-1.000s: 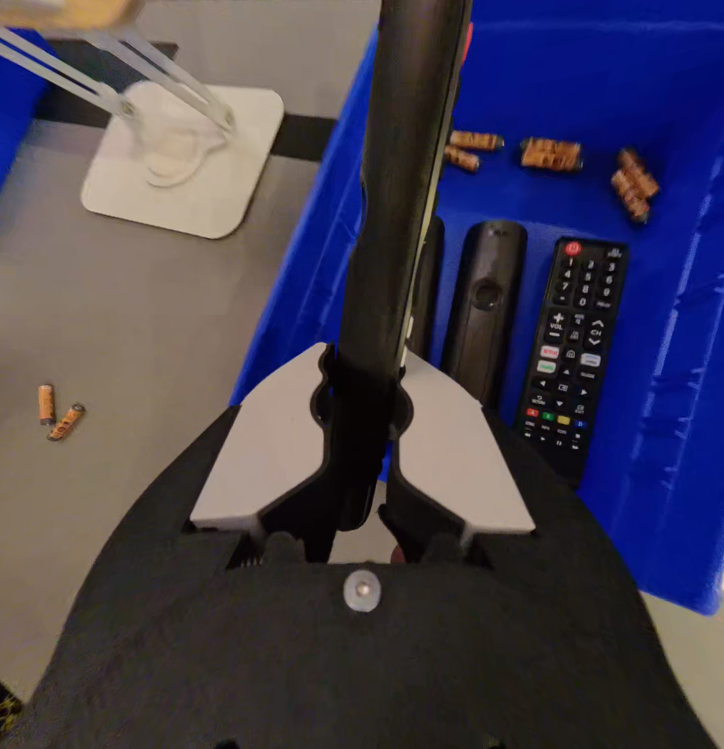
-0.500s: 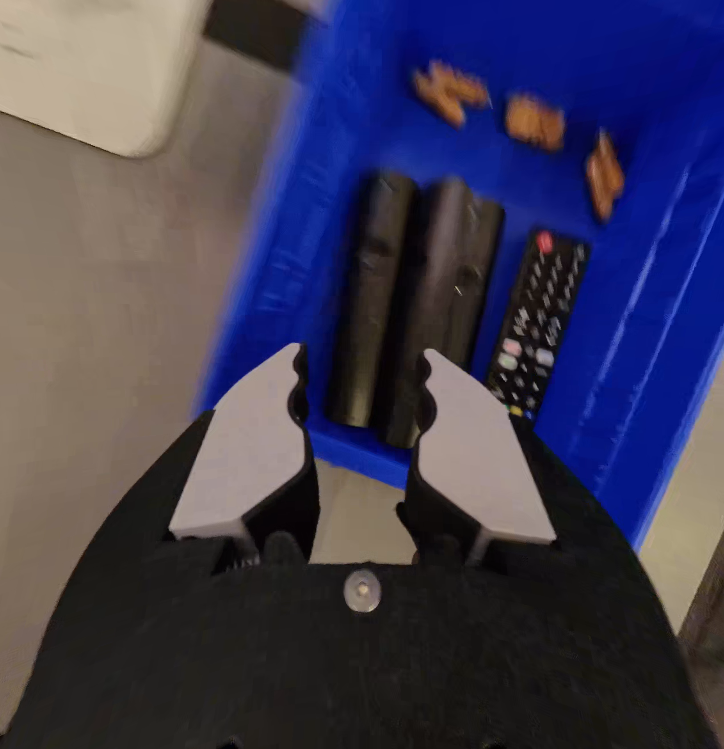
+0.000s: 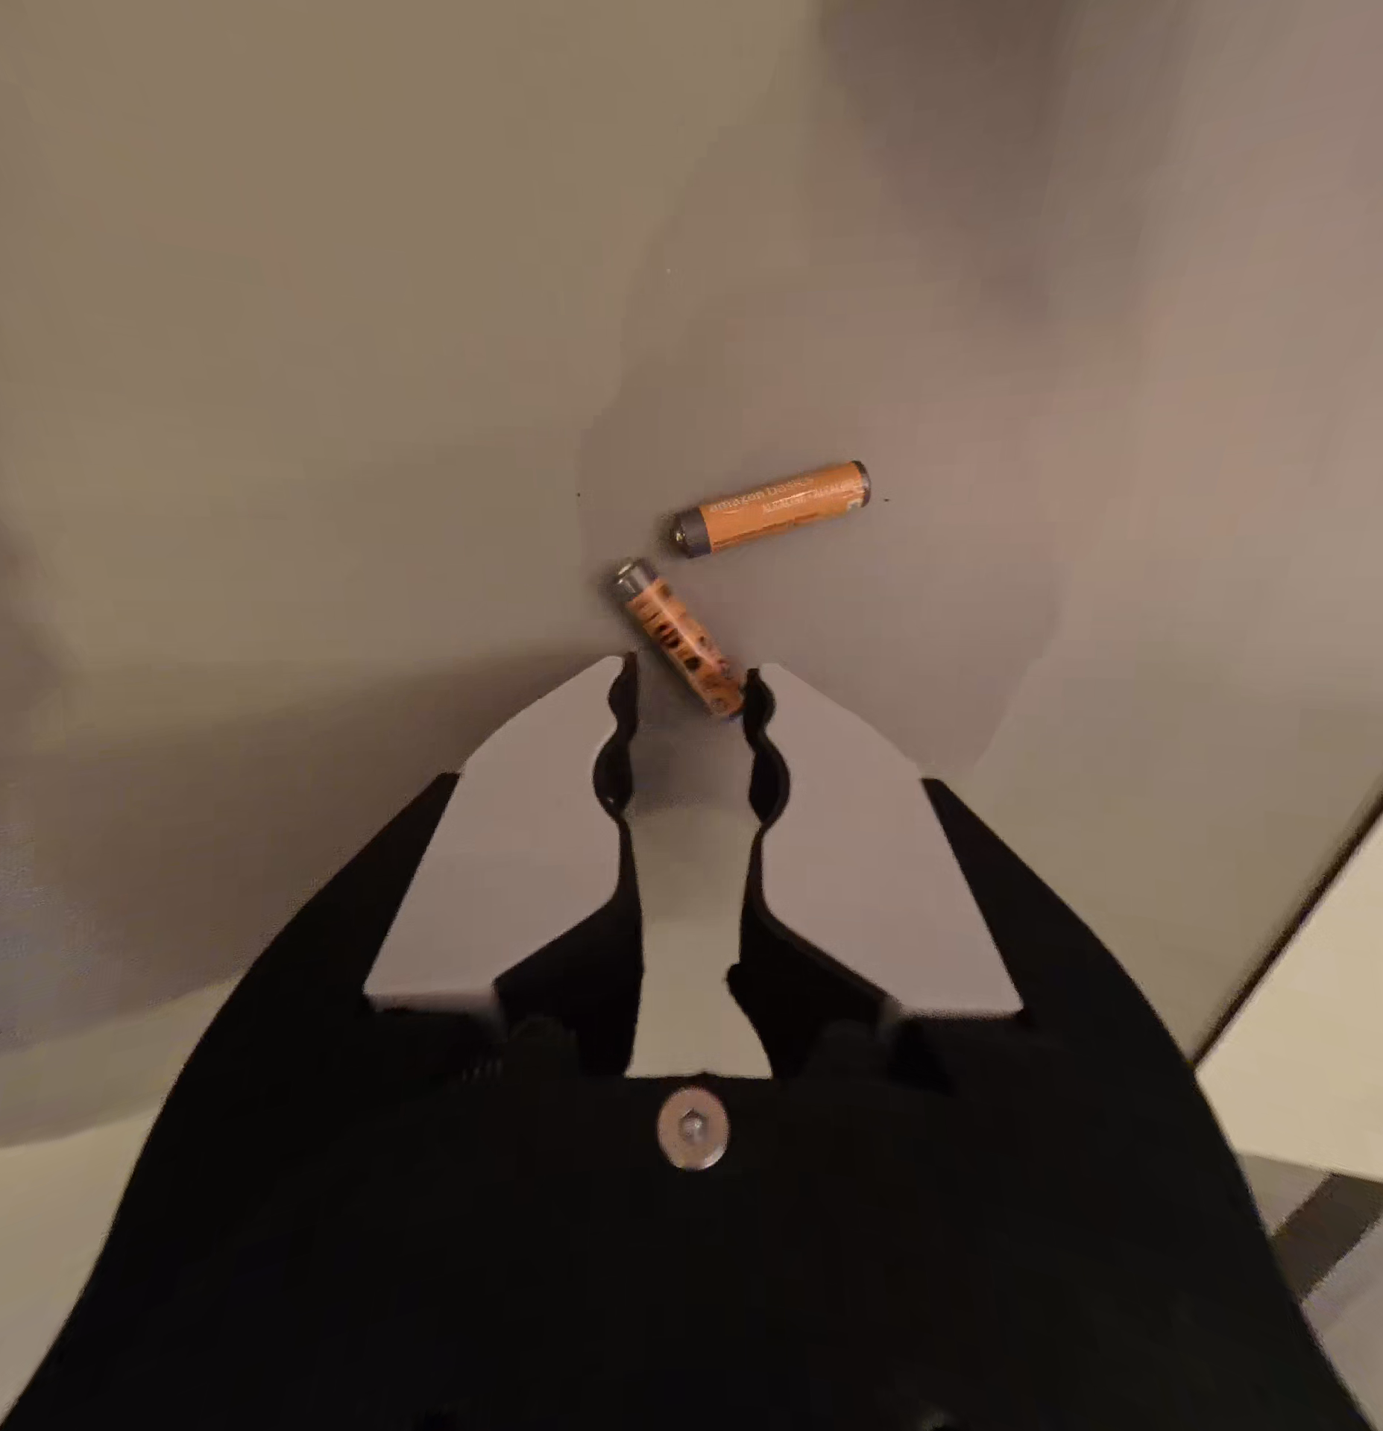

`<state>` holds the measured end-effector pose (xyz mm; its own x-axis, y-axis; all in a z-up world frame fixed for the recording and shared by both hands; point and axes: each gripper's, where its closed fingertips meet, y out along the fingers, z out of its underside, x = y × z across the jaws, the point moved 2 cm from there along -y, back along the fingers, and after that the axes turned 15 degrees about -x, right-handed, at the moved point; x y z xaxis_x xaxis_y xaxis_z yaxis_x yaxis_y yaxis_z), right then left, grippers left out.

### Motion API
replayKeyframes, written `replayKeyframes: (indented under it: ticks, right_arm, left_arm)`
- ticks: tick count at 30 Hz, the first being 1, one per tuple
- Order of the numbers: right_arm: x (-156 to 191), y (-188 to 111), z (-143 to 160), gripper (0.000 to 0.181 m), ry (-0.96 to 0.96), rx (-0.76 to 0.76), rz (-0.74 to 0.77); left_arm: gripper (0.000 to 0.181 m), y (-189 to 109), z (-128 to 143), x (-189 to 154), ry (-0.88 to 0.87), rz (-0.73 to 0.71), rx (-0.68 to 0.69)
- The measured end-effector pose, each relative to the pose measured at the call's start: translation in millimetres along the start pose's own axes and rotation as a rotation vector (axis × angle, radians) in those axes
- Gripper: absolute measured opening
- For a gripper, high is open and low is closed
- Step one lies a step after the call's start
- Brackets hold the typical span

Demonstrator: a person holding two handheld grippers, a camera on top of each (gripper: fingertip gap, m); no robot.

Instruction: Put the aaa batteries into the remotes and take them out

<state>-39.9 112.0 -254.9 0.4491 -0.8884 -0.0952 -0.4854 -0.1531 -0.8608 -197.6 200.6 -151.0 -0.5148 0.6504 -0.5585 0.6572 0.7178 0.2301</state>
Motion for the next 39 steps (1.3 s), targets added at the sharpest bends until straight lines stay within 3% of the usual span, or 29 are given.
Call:
replayKeyframes:
  ticks: [2, 8, 10, 12, 14, 16, 19, 21, 24, 29, 30, 32, 34, 37, 39]
  right_arm:
    - [2.2, 3.5, -1.5, 0.01, 0.011, -0.024, -0.053]
    - [6.6, -4.0, 4.0, 0.009, 0.111, -0.107, -0.067]
    - [2.6, -30.9, 9.6, 0.009, 0.163, -0.169, -0.004]
    - [-11.6, -80.2, 22.6, 0.009, 0.219, -0.233, 0.129]
    - [-35.9, -143.5, 55.6, 0.009, 0.299, -0.24, 0.315]
    - [-66.4, -206.8, 109.1, 0.009, 0.402, -0.187, 0.528]
    - [-104.2, -261.9, 197.6, 0.009, 0.487, -0.062, 0.691]
    - [-125.2, -267.2, 246.7, 0.009, 0.529, 0.016, 0.697]
    - [-146.4, -250.8, 307.1, 0.009, 0.526, 0.178, 0.629]
    - [-165.9, -229.0, 359.9, 0.011, 0.553, 0.318, 0.582]
    - [-166.5, -230.1, 363.2, 0.023, 0.564, 0.326, 0.591]
    - [-163.4, -240.2, 352.7, 0.024, 0.581, 0.304, 0.638]
    - [-155.6, -253.6, 310.0, 0.017, 0.574, 0.203, 0.715]
    - [-118.2, -247.3, 201.8, 0.015, 0.59, -0.039, 0.711]
    - [-77.2, -210.0, 124.5, 0.015, 0.639, -0.194, 0.586]
  left_arm:
    - [0.002, 0.2, 0.5, -0.6, -0.011, 0.006, 0.0]
    - [0.002, 0.0, 4.4, 4.3, -0.028, -0.004, 0.005]
    - [0.002, -1.8, 2.4, 6.7, -0.039, -0.01, -0.009]
    - [0.002, -3.1, 1.2, 9.5, -0.056, -0.014, -0.023]
    - [0.002, -3.1, 3.4, 13.5, -0.073, -0.022, -0.024]
    - [0.002, -1.8, 7.2, 17.6, -0.083, -0.031, -0.02]
    - [0.003, 1.5, 14.0, 22.8, -0.099, -0.041, -0.009]
    - [0.003, 2.7, 18.6, 26.0, -0.09, -0.051, 0.008]
    - [0.003, 3.0, 20.0, 27.6, -0.09, -0.054, 0.012]
    - [0.004, 3.4, 21.1, 27.9, -0.087, -0.051, 0.018]
    - [0.004, 3.7, 21.3, 28.0, -0.086, -0.051, 0.019]
    - [0.005, 3.9, 21.5, 27.8, -0.089, -0.048, 0.021]
    - [0.005, 3.6, 20.9, 28.4, -0.096, -0.048, 0.016]
    - [0.005, 3.5, 20.4, 29.0, -0.103, -0.05, 0.012]
    - [0.005, 3.1, 19.9, 29.3, -0.106, -0.052, 0.007]
